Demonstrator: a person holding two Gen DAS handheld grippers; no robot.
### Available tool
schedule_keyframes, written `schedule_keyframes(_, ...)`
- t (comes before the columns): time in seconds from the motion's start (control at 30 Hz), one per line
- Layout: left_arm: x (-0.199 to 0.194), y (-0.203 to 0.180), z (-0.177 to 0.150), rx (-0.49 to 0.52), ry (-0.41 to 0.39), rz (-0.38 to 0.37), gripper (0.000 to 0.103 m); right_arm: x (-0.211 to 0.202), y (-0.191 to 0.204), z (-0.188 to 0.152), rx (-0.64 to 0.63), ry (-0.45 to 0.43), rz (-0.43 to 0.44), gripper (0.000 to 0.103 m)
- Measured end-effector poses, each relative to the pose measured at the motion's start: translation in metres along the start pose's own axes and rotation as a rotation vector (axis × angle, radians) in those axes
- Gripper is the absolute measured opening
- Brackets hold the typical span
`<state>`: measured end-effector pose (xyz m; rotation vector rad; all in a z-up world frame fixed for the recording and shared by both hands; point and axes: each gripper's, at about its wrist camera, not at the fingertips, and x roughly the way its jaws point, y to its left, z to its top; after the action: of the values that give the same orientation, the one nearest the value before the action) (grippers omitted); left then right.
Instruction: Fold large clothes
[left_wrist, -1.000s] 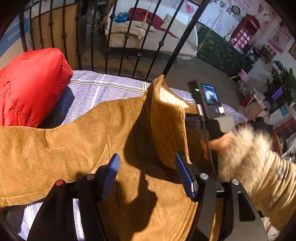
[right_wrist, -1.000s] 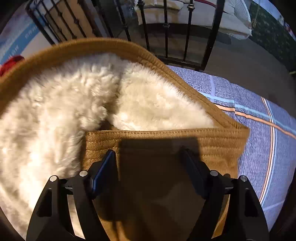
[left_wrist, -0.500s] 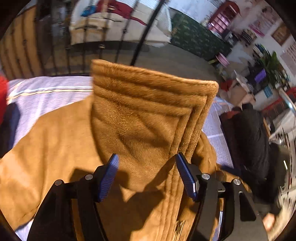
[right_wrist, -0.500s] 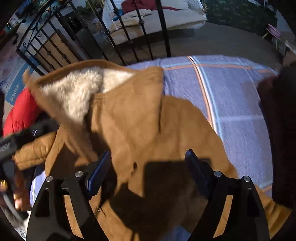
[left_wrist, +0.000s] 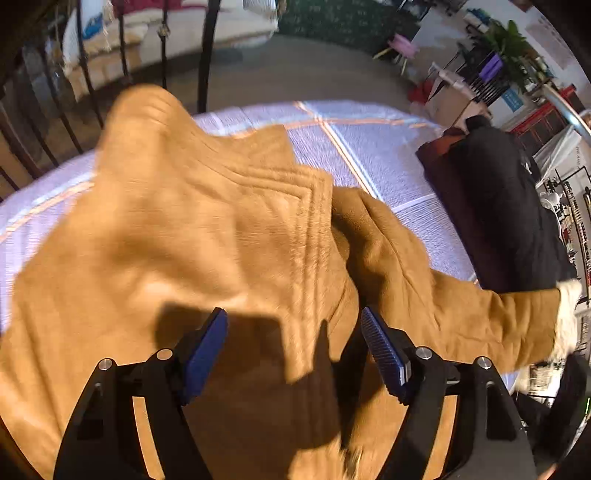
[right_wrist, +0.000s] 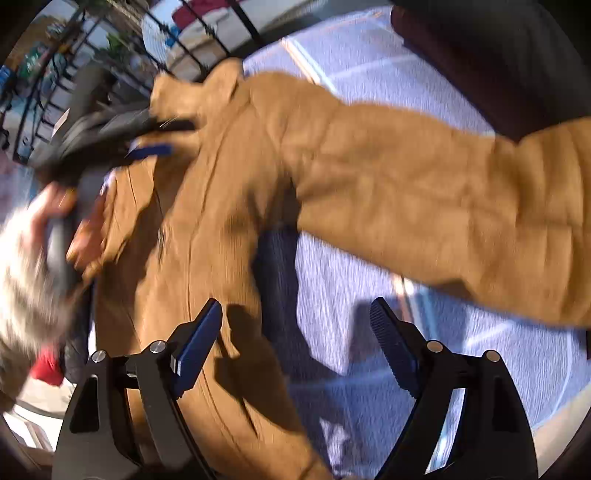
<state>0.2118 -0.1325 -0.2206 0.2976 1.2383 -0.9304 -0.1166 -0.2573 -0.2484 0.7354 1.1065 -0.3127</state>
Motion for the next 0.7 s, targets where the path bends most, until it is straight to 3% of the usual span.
schedule_keyframes(0.1, -0.05, 0.03, -0.02, 0.001, -0.067, 0.063, 0.075, 0.005, -0.003, 0.048, -0.062, -0.028, 0.002, 0.082)
schedule_keyframes(0.2, -0.079, 0.076, -0.023, -0.066, -0.092, 0.181, 0.077, 0.018, -0.005, 0.111, -0.097, -0.062, 0.057, 0.082)
schedule_keyframes(0.27, -0.086, 0.123, -0.027, -0.162, -0.082, 0.249, 0.077, 0.041, -0.01, 0.149, -0.08, -0.039, 0.087, 0.082)
schedule_keyframes(0.33, -0.089, 0.168, -0.03, -0.28, -0.082, 0.29, 0.077, 0.074, -0.012, 0.186, -0.058, 0.029, 0.181, 0.082)
schedule_keyframes(0.43, -0.079, 0.226, -0.04, -0.423, -0.02, 0.317, 0.077, 0.114, -0.006, 0.203, -0.066, 0.122, 0.214, 0.078)
schedule_keyframes(0.47, -0.071, 0.234, -0.045, -0.441, 0.006, 0.315, 0.077, 0.126, -0.004, 0.2, -0.057, 0.157, 0.246, 0.071)
schedule_keyframes(0.53, -0.058, 0.234, -0.048, -0.399, 0.057, 0.304, 0.077, 0.124, 0.003, 0.197, -0.048, 0.152, 0.234, 0.039)
schedule_keyframes(0.6, -0.044, 0.219, -0.048, -0.294, 0.098, 0.308, 0.074, 0.104, 0.006, 0.189, -0.018, 0.117, 0.288, 0.012)
schedule_keyframes(0.67, -0.039, 0.206, -0.044, -0.213, 0.112, 0.345, 0.061, 0.062, 0.019, 0.182, -0.064, 0.032, 0.256, 0.01)
schedule_keyframes(0.7, -0.041, 0.203, -0.043, -0.204, 0.112, 0.362, 0.041, 0.034, 0.033, 0.177, -0.11, -0.014, 0.244, 0.01)
